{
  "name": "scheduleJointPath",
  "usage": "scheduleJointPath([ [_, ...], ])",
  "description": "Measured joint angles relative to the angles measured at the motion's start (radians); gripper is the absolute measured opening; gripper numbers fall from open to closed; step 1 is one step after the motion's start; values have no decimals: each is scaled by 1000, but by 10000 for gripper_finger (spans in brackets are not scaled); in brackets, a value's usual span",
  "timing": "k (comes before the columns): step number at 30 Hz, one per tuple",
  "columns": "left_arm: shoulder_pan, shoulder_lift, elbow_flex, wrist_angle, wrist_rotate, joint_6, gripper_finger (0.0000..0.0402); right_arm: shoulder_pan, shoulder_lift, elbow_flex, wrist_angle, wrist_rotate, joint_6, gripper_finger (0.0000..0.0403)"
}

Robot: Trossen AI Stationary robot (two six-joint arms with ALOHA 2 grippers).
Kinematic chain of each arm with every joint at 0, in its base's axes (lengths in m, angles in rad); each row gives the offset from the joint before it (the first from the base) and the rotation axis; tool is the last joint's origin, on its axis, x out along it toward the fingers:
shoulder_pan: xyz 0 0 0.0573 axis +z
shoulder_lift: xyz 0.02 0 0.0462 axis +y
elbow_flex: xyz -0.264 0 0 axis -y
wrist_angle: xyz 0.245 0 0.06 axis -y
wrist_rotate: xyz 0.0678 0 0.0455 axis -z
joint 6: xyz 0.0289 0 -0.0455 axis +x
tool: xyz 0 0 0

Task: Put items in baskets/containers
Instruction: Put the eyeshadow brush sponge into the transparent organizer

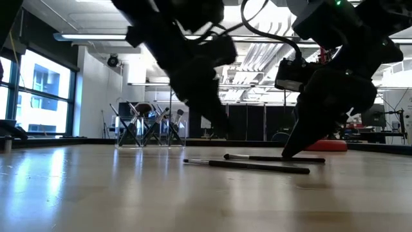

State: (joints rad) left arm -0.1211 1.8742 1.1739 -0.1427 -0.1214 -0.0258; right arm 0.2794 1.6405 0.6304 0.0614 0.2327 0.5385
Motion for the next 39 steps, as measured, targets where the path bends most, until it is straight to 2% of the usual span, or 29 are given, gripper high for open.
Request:
scheduleJointPath([
  [6,-4,64,47,15,16,74,138,2,0,0,0,-1,3,1],
  [13,-3,132,50,-2,28,73,138,2,0,0,8,2,3,0],
  [21,-3,150,52,0,26,73,134,2,0,0,15,-6,3,0],
  [24,-3,151,51,-2,27,73,107,2,0,0,17,-10,3,0],
  [28,-4,152,51,-18,36,74,35,3,0,0,18,-19,6,0],
  [30,-3,153,52,-42,63,74,11,3,-1,1,19,-19,19,0],
  [39,-4,156,79,-113,43,66,2,2,-2,2,23,-41,78,2],
])
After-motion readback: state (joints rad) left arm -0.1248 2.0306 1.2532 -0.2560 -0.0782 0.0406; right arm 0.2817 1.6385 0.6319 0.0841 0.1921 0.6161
